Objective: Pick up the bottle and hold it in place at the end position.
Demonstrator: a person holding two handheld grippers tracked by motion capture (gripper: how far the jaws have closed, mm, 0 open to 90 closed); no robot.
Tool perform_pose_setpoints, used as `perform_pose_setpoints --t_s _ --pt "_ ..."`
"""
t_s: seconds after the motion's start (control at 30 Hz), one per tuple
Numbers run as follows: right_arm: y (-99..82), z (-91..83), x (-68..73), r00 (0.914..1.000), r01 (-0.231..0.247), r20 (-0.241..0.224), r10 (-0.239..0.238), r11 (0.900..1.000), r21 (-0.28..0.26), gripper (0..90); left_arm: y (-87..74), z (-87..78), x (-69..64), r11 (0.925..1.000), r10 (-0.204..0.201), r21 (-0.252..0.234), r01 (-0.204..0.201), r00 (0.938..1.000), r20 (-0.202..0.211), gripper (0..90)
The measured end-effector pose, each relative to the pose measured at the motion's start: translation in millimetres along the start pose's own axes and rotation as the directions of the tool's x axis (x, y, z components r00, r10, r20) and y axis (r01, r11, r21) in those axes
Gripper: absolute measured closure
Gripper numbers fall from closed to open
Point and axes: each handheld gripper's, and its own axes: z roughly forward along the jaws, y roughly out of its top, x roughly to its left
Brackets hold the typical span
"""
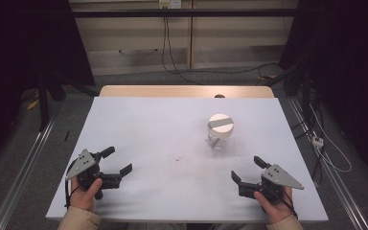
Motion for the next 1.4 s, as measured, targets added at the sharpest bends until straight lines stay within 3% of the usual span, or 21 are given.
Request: perform_pose_setpoints --t_s 0.5,1.4 --pt "4.6 14.0 -1.3 0.9999 0.008 0.016 -0.008 1.0 0.006 5.1 -0.5 1.7 -0.9 0.9999 0.01 0.006 -0.01 0.9999 0.014 4.1" --pt "28.2 75.6 -7.4 0.9988 -0.021 0.045 0.021 0.9997 0.012 5.4 -1.4 3.3 -0.6 0.9999 0.009 0.011 -0.009 0.9998 0.02 4.1"
